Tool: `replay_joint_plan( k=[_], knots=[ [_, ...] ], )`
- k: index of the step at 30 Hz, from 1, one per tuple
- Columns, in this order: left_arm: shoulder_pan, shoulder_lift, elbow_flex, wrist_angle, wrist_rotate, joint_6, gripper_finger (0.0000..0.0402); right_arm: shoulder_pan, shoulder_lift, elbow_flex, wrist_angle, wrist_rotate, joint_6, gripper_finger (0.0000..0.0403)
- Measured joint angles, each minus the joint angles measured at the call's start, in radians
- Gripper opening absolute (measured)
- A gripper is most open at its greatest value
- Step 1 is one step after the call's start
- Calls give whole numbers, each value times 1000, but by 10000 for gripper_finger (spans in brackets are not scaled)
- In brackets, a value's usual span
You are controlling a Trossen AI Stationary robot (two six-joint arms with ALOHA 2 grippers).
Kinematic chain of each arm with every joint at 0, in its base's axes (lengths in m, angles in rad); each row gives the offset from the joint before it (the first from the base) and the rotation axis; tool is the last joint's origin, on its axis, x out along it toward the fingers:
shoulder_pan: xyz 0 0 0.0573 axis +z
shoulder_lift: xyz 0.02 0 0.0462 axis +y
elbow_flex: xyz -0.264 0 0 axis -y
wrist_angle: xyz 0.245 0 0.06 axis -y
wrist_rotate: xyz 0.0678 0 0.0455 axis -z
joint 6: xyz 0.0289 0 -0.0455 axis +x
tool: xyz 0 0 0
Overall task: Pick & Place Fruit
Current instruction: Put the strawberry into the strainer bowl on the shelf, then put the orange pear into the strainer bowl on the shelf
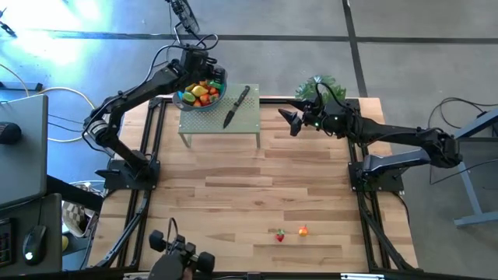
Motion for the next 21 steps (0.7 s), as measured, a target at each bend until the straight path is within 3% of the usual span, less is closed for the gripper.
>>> replay_joint_plan(
  k=[4,15,21],
  knots=[
    [0,0,0,2,-4,-6,9,0,0,0,-6,-5,0,271],
    [0,1,17,-13,-23,-10,83,0,0,0,-5,-8,2,271],
    [0,-22,92,-43,21,-5,89,0,0,0,-4,-7,3,271]
  ],
)
